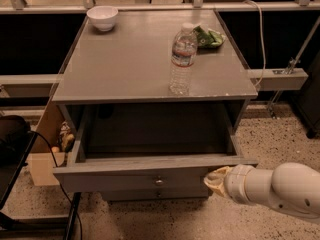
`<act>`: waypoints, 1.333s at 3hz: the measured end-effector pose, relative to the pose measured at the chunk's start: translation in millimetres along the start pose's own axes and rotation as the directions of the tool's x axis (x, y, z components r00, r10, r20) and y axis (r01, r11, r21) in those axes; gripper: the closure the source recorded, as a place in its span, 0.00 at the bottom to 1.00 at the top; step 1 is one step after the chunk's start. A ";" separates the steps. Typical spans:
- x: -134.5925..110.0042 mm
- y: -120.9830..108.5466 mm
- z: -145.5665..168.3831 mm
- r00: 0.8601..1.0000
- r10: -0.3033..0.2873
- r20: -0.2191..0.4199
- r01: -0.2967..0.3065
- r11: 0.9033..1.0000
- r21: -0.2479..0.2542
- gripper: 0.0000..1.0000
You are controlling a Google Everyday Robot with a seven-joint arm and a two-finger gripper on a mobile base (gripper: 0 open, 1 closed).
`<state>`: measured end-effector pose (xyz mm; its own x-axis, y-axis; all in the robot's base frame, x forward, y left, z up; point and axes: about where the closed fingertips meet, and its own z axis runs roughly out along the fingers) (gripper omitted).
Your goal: Close top drawer
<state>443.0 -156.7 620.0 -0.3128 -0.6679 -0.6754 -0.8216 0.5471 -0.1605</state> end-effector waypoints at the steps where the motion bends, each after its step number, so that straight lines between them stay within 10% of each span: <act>1: -10.0 -10.3 10.5 1.000 -0.010 0.008 0.010 1.000 0.010 1.00; 4: -39.1 -39.7 49.1 0.997 -0.060 0.044 0.059 0.998 0.002 1.00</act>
Offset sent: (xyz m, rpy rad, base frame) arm 0.0444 0.0125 0.0015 -0.0034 -0.0463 0.0038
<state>511.3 -127.5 617.4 -0.2419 -0.6762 -0.6959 -0.8377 0.5074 -0.2019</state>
